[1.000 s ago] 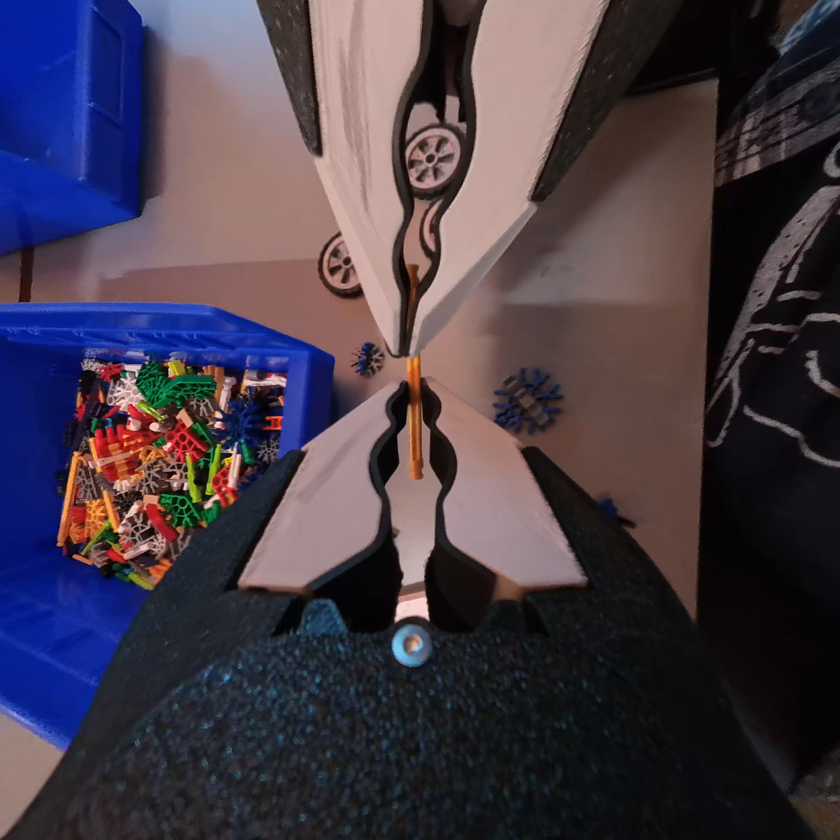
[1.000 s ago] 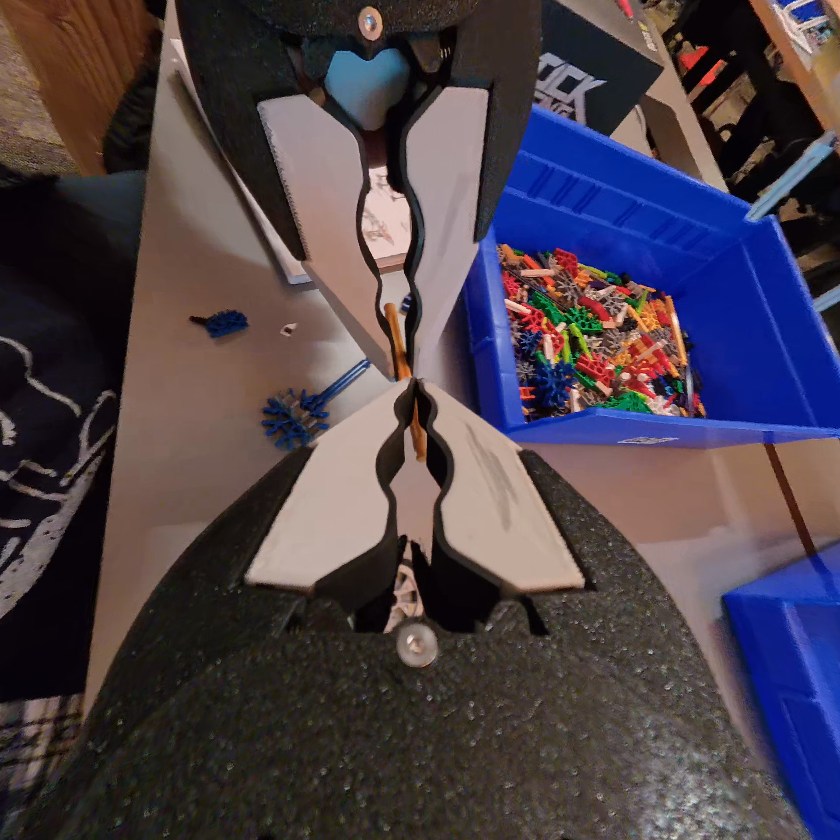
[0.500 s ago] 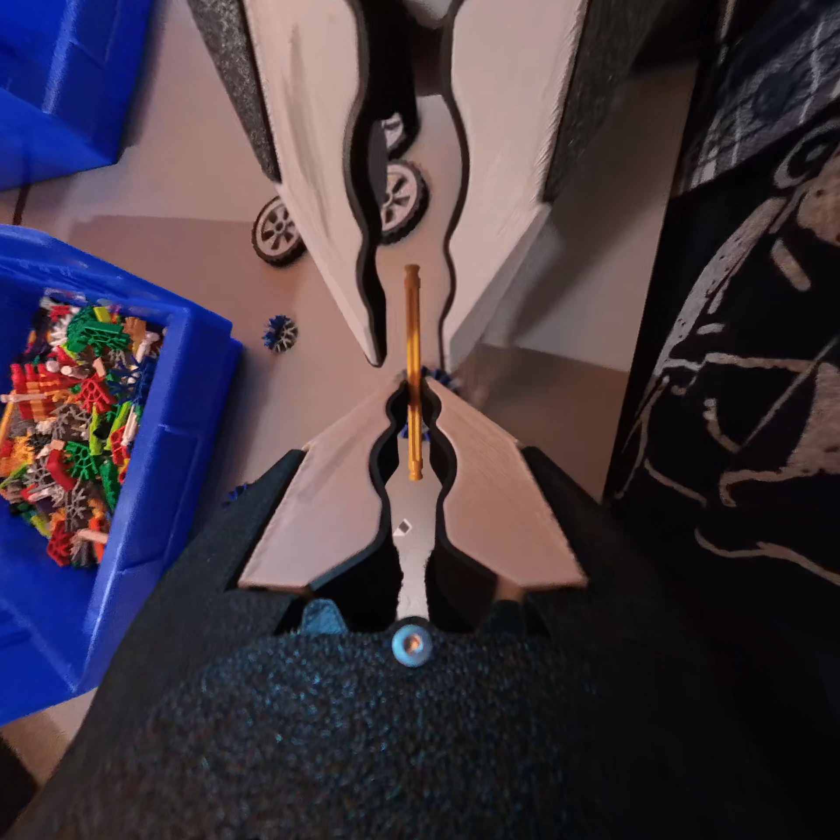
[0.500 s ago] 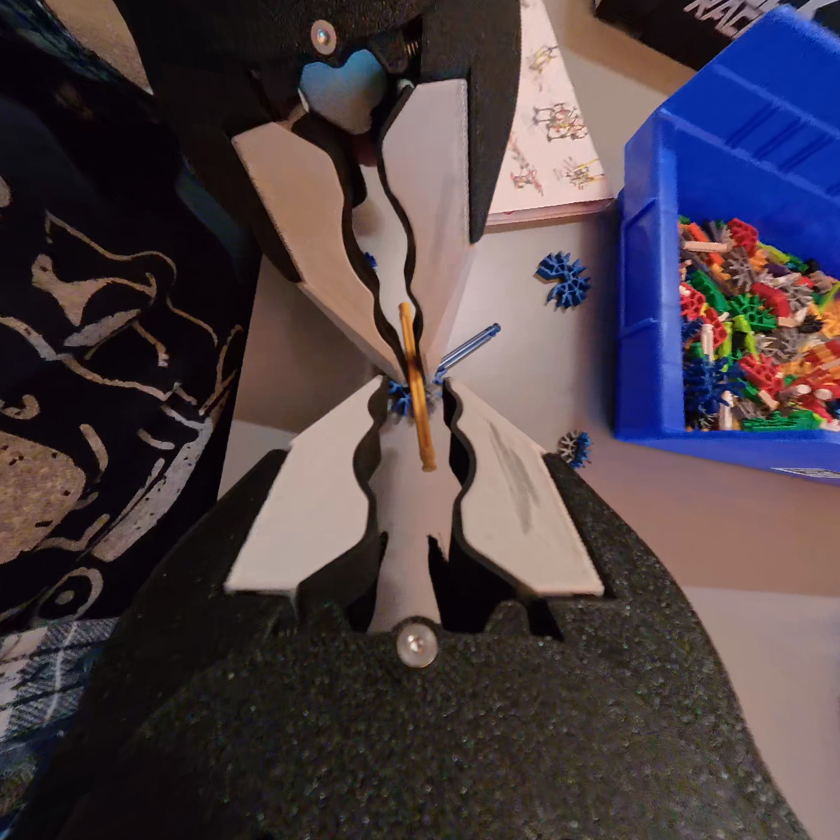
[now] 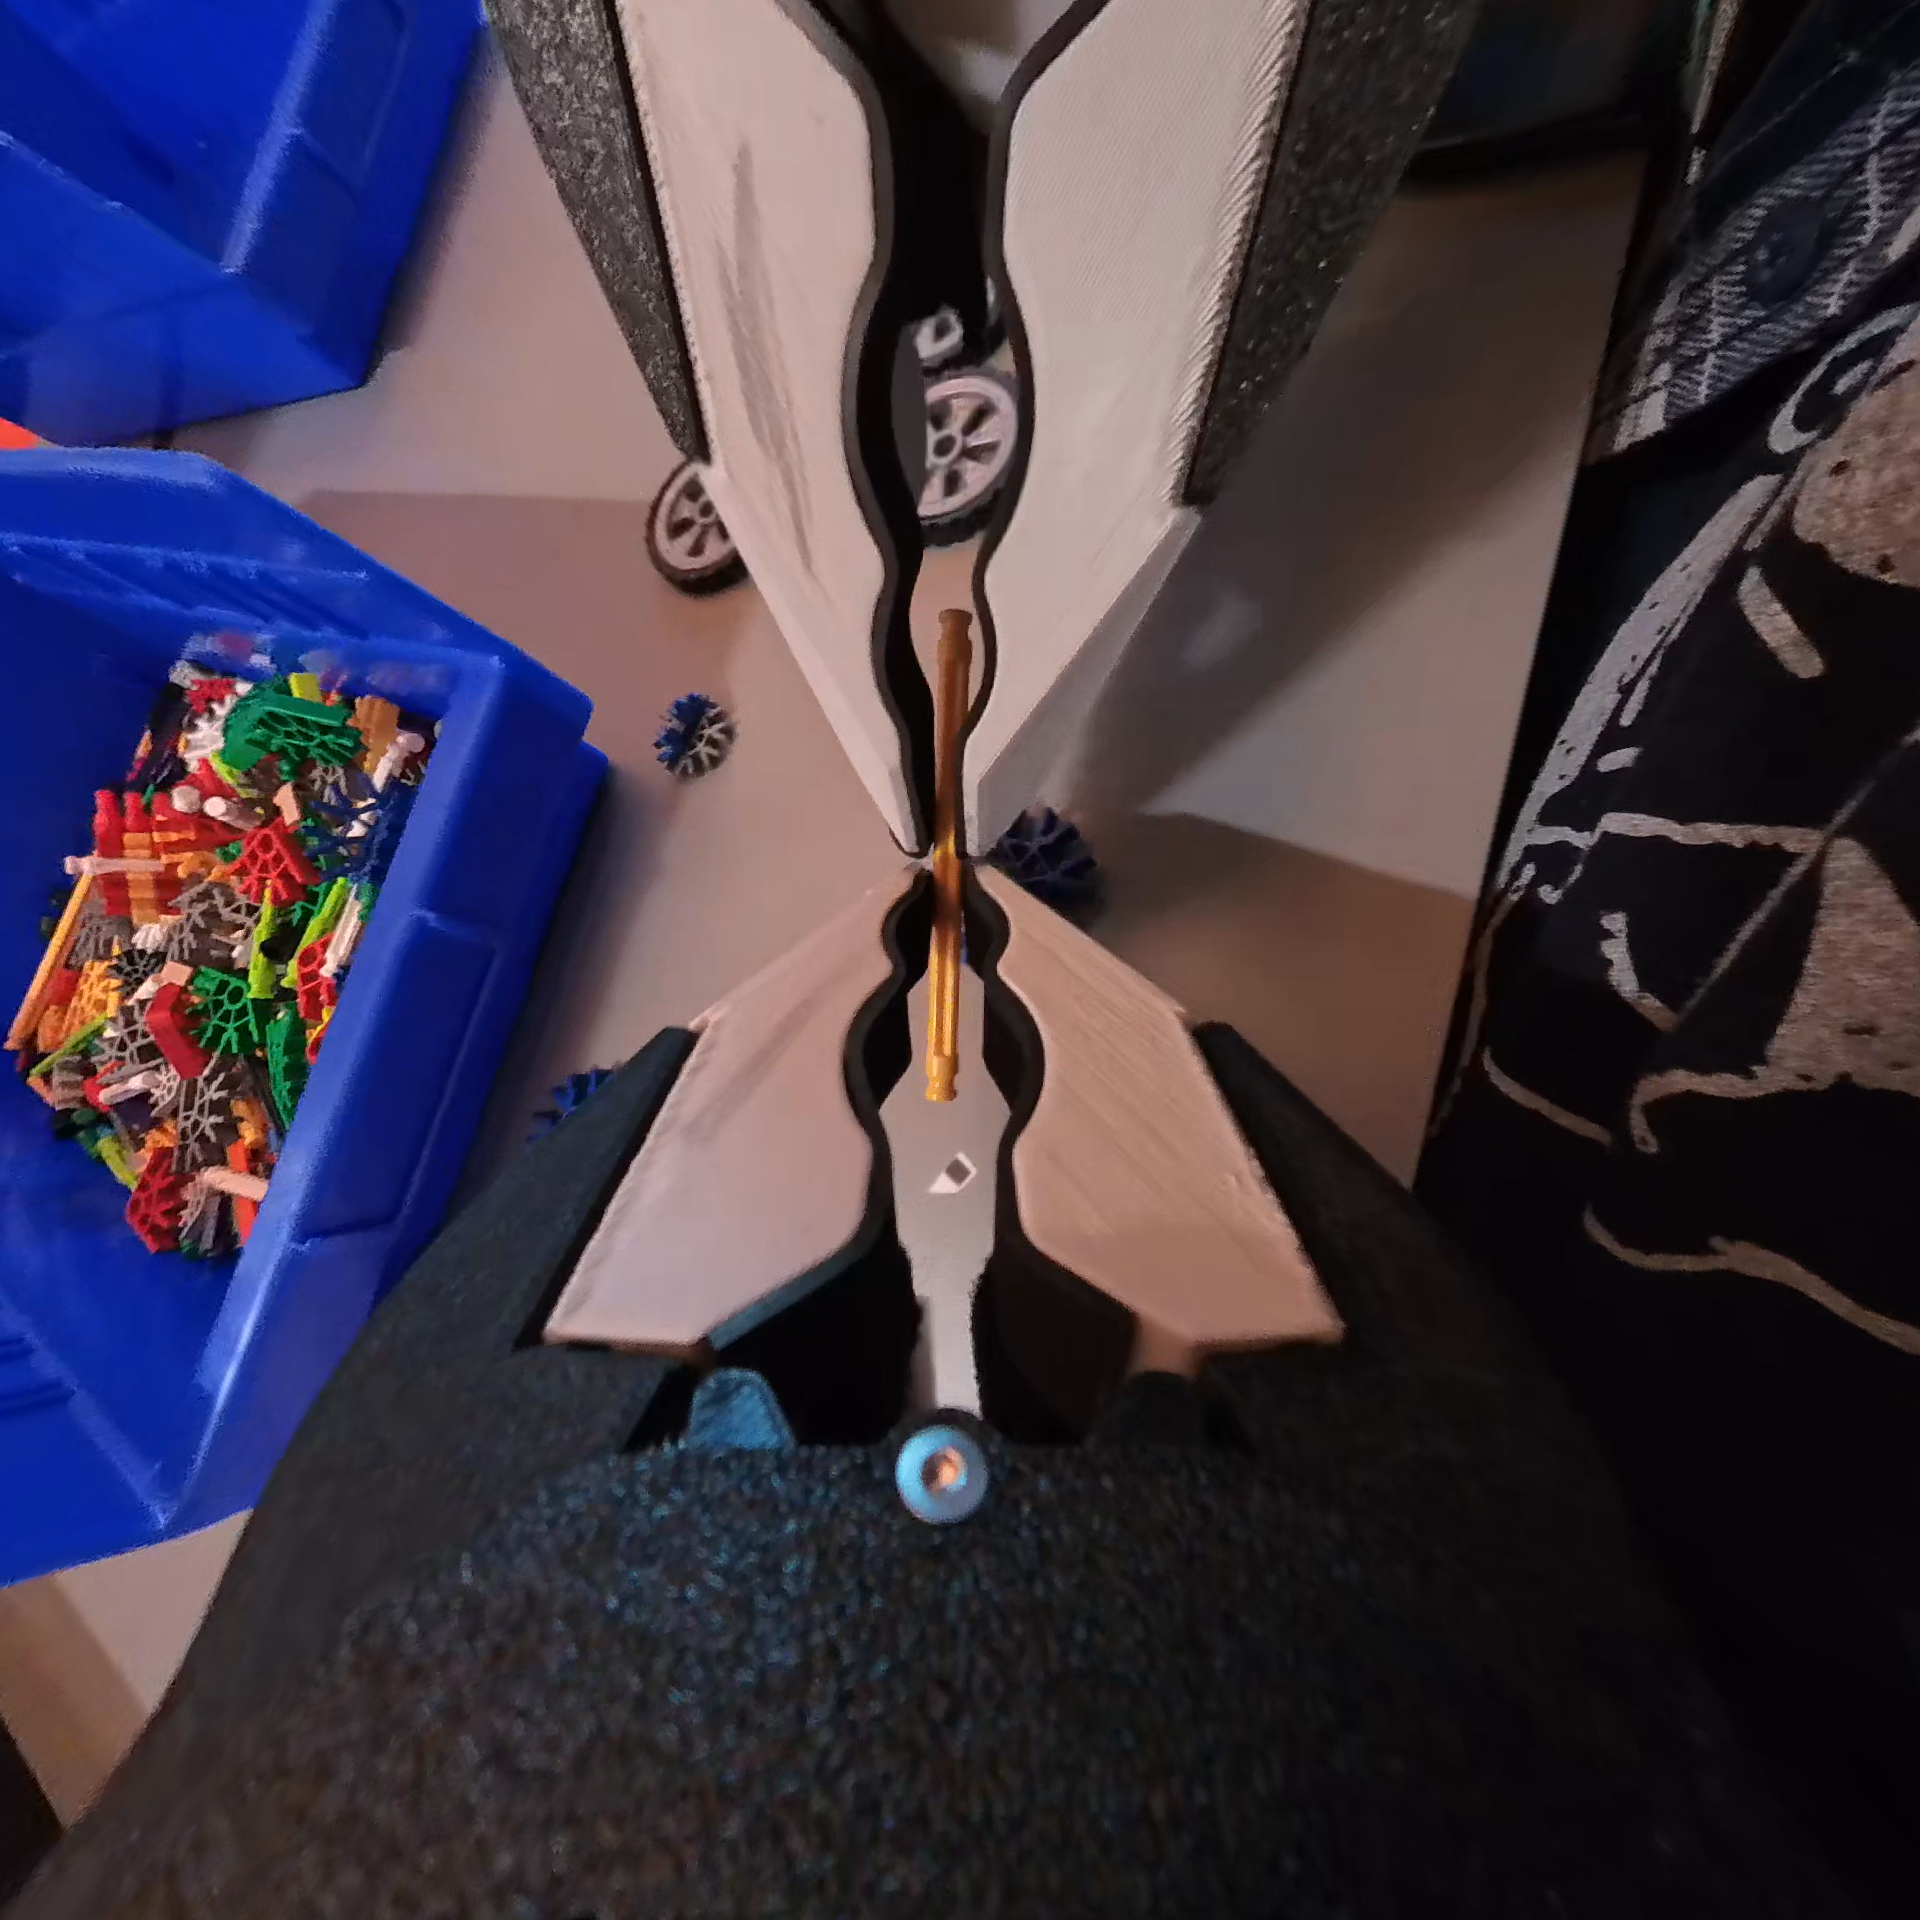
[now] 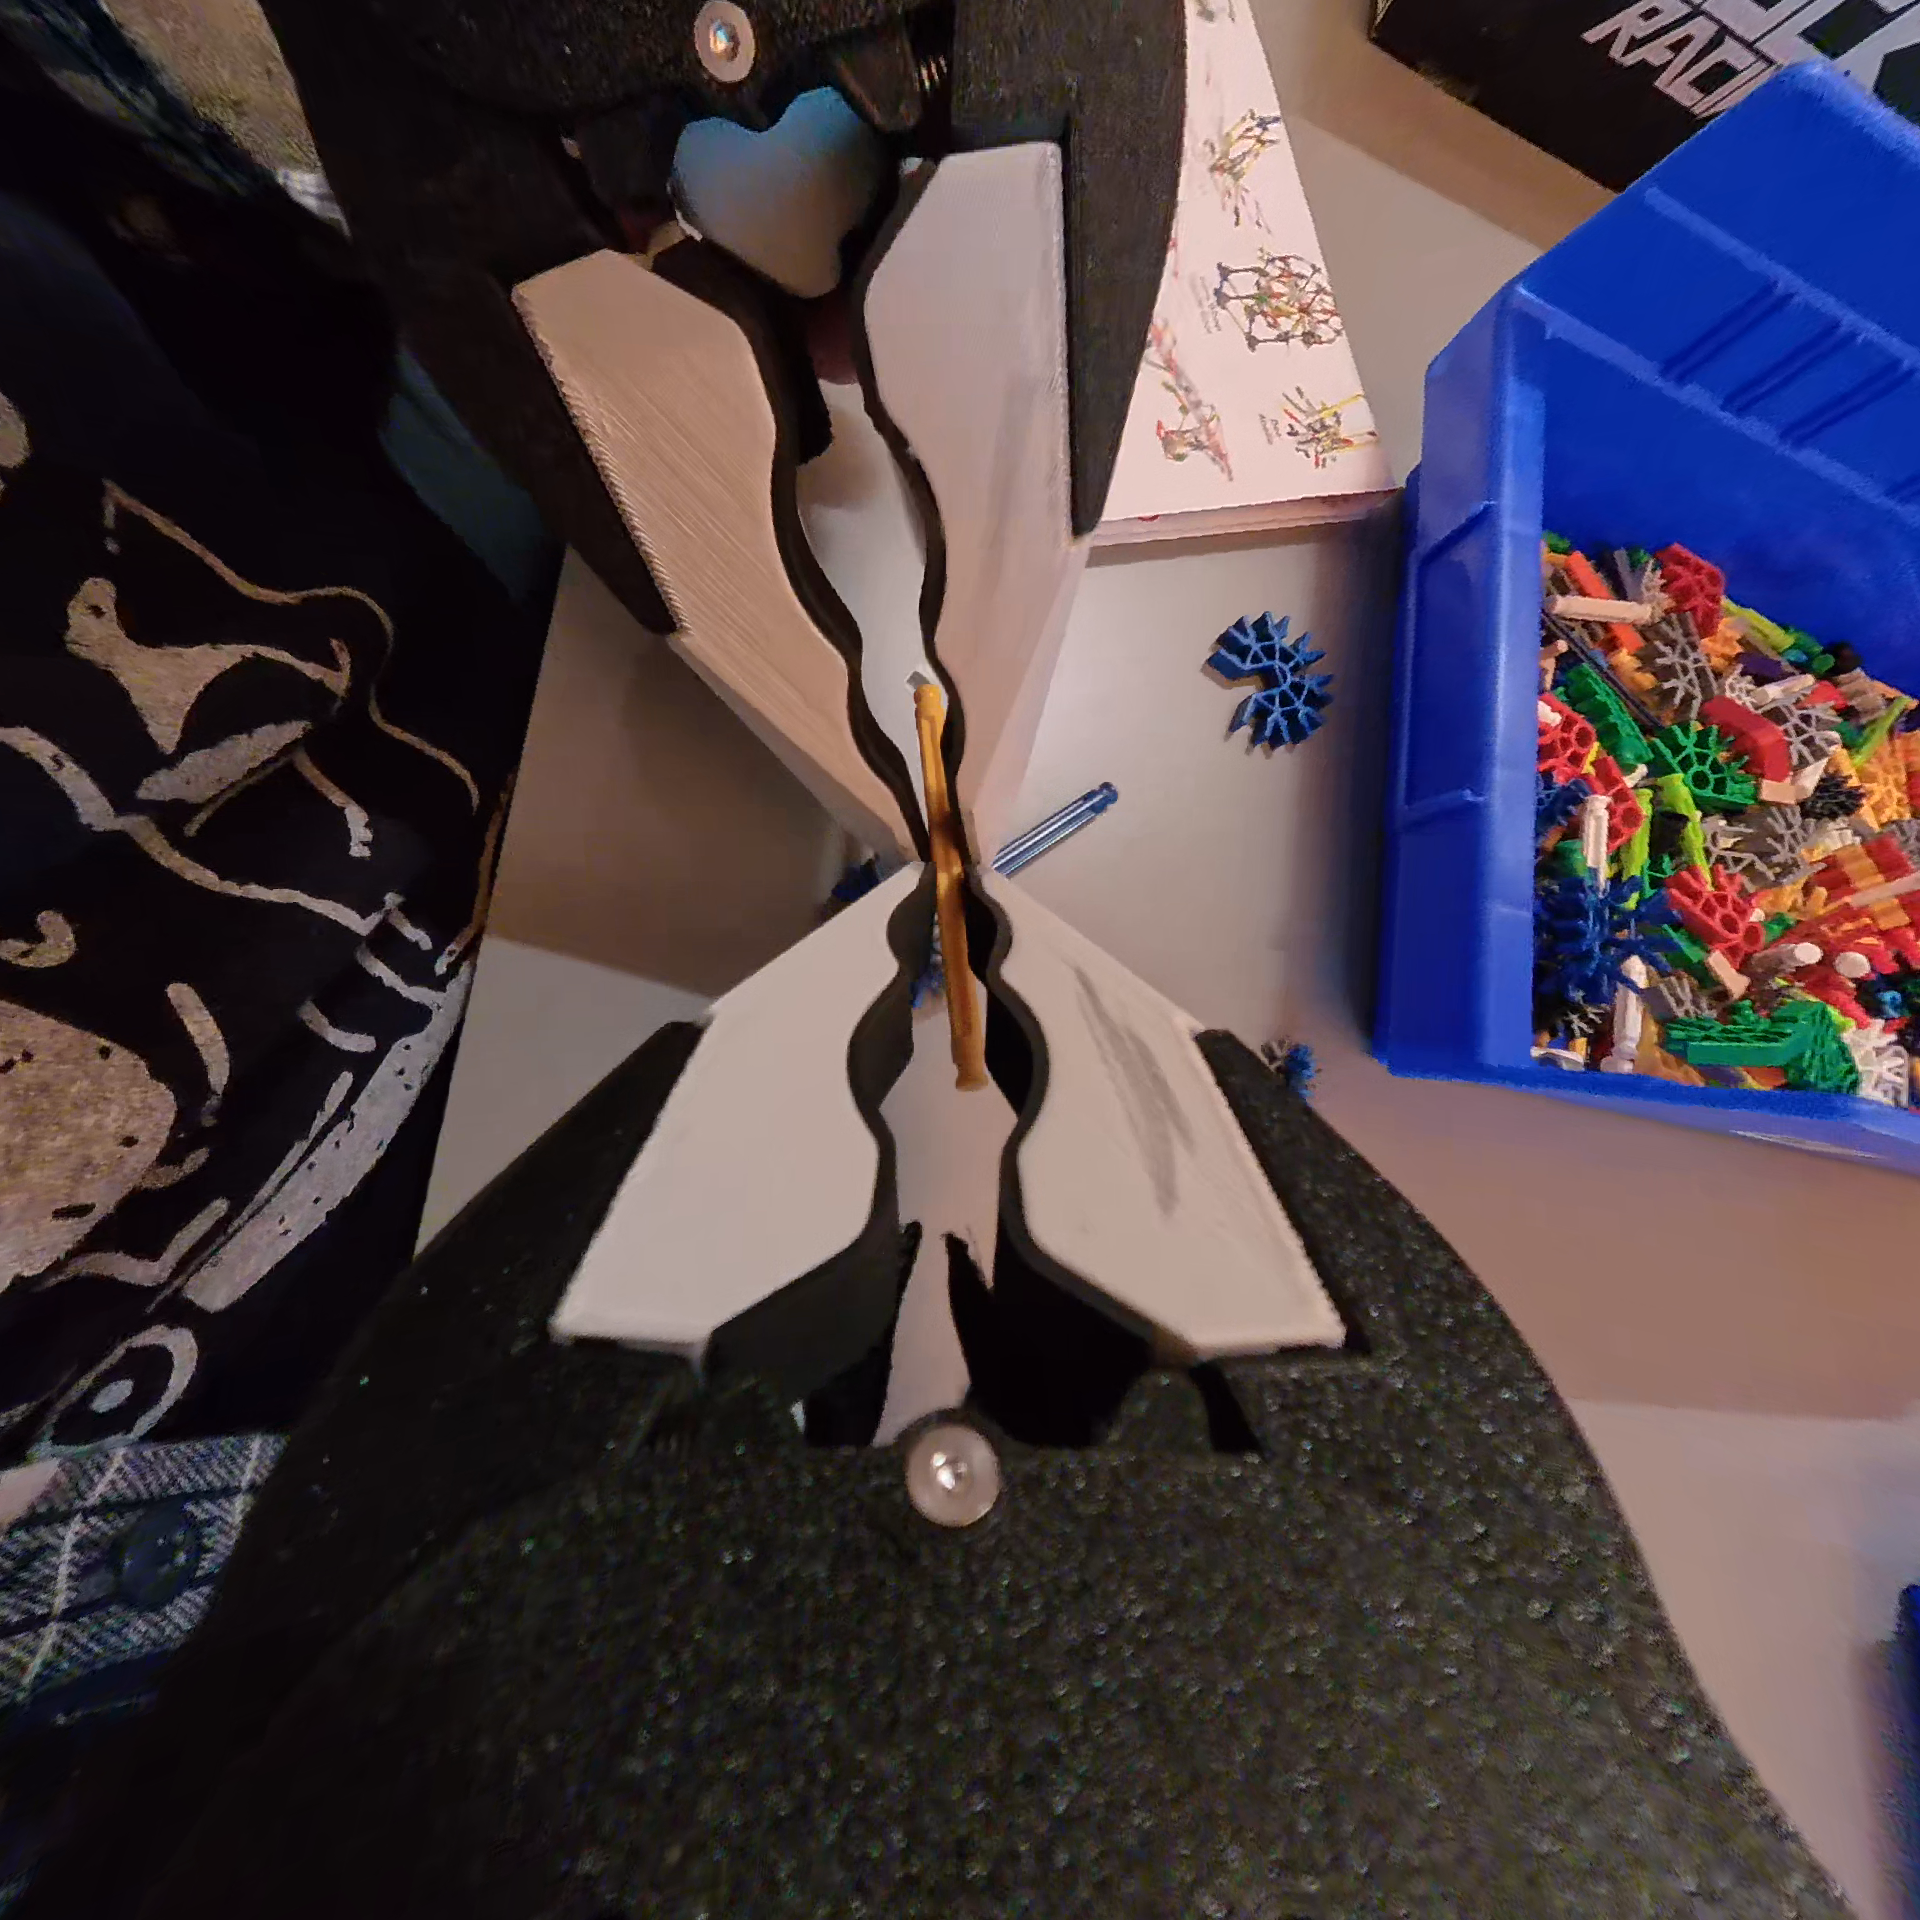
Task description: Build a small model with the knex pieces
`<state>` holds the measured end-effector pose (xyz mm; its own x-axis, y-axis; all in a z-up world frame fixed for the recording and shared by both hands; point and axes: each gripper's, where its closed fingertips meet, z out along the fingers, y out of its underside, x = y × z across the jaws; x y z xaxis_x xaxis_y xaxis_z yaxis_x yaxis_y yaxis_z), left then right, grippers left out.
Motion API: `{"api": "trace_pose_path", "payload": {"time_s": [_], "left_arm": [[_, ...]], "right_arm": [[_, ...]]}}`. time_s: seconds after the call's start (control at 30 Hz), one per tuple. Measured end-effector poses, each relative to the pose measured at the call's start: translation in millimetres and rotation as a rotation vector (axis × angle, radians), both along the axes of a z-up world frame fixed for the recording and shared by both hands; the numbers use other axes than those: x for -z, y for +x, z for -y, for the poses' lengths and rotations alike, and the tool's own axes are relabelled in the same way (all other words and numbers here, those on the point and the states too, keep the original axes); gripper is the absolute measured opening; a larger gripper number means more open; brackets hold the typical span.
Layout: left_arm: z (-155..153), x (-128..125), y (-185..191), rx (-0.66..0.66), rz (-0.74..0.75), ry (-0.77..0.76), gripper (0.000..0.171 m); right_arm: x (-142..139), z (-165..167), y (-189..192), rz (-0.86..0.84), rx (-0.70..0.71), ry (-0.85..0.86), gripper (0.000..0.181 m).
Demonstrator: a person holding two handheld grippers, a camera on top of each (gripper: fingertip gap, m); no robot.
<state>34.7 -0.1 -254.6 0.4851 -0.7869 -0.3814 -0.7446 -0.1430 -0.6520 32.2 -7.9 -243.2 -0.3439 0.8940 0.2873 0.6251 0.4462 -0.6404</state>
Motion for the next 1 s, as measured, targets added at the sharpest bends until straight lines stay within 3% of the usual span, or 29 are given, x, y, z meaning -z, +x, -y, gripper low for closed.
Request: {"api": "trace_pose_path", "payload": {"time_s": [0.23,0.37,1.0], "left_arm": [[-6,-5,-5,-0.026,-0.013,0.048,0.003],[-8,-4,-5,-0.028,-0.019,0.059,0.003],[-11,-12,-9,-0.062,0.081,0.074,0.011]], "right_arm": [[1,-11,-3,0.033,0.018,0.036,0.016],[6,-14,-2,0.060,0.008,0.060,0.006],[0,-21,-2,0.023,0.017,0.060,0.004]]}}
